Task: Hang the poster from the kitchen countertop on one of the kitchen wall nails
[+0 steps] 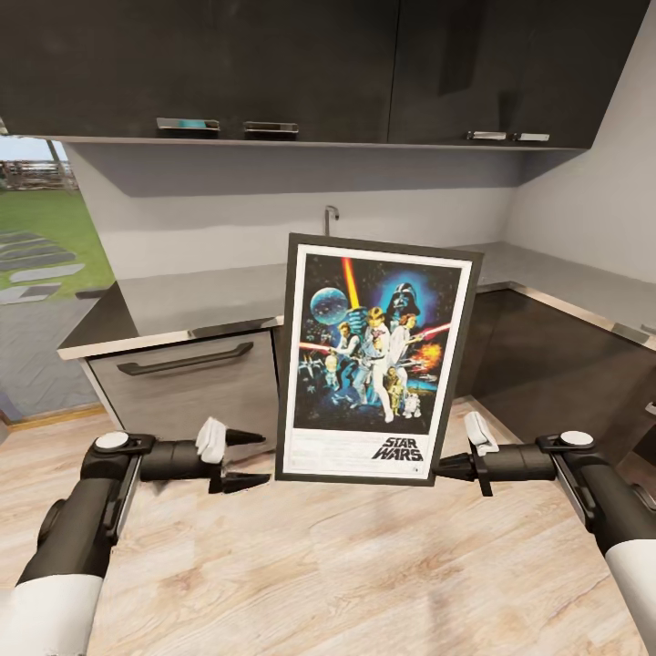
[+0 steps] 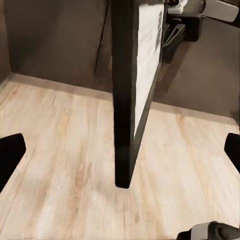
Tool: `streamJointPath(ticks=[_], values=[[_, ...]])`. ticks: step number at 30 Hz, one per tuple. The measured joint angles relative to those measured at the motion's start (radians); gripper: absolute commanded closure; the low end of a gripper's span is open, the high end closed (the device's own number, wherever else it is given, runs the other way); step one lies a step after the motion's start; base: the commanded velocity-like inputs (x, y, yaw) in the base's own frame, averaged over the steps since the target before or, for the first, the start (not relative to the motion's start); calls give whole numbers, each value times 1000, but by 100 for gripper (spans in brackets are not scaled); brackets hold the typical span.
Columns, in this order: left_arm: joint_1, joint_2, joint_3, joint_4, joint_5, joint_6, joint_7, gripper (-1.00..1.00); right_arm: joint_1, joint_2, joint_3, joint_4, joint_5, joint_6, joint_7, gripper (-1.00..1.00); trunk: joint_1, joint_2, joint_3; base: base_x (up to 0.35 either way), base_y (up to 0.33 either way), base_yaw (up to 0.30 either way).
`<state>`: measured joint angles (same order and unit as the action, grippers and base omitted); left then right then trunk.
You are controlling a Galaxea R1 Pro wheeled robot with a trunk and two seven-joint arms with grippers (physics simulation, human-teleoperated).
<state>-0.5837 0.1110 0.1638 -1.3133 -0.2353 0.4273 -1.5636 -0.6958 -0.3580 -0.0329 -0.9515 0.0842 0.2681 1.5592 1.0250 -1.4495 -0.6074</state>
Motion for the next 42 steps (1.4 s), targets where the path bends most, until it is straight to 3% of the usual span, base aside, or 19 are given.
streamJointPath(ticks=[3,9,12,18,24,32,42], values=[[0,11,44,4,-1,-2,0,-100,0,0,0,0,0,0,0,100,0,0,0,0,0,0],[0,50,78,8,-1,-3,0,-100,0,0,0,0,0,0,0,100,0,0,0,0,0,0],[1,63,151,19,-15,-14,0,-100,0,0,0,0,0,0,0,100,0,0,0,0,0,0],[28,67,256,41,-50,-67,0,-100,0,0,-1,2,0,1,-2,100,0,0,0,0,0,0],[58,66,279,44,-53,-78,0,-100,0,0,-3,7,1,3,-3,100,0,0,0,0,0,0],[107,66,285,44,-55,-107,0,-100,0,0,-3,20,3,7,-6,100,0,0,0,0,0,0],[123,62,287,54,-54,-129,-1,-100,0,0,-4,37,2,6,-7,100,0,0,0,0,0,0]])
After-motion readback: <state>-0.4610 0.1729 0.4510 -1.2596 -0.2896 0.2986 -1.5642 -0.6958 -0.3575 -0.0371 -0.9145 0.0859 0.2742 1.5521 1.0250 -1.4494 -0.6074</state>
